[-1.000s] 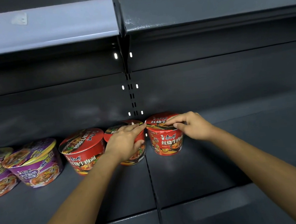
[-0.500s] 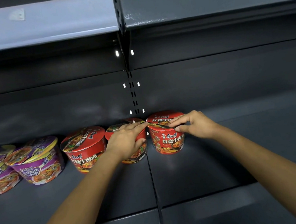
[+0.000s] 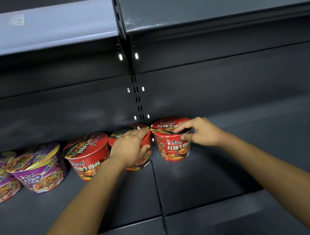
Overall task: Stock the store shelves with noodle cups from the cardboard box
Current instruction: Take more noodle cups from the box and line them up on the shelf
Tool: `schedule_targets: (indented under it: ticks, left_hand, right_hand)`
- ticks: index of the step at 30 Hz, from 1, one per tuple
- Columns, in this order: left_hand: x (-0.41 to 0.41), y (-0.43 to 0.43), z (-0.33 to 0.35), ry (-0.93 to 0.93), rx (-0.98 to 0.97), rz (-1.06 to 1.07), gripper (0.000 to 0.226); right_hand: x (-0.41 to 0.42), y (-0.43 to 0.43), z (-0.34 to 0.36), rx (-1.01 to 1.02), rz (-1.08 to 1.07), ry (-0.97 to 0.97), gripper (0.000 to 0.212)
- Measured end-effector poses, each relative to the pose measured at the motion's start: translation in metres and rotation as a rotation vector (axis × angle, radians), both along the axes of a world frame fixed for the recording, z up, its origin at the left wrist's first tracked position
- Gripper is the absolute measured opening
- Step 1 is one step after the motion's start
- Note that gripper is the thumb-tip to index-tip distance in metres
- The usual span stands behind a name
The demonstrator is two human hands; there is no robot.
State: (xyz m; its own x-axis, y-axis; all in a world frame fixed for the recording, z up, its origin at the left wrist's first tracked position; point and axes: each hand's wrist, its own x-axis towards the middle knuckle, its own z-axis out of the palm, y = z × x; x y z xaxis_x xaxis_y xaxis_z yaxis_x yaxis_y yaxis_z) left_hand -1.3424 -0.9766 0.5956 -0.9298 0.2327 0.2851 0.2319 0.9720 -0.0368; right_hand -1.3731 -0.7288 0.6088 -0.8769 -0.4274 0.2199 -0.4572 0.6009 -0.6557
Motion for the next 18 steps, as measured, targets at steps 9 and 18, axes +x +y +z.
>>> schedule_targets:
  ticks: [9, 18]
  left_hand:
    - [0.014, 0.014, 0.004, 0.13, -0.042, 0.041, 0.059]
    - [0.052, 0.018, -0.004, 0.232, 0.148, 0.028, 0.05]
  right_hand:
    - [0.02, -0.002, 0.002, 0.056, 0.02, 0.134, 0.036]
    - [0.042, -0.033, -0.006, 0.072, 0.132, 0.233, 0.035]
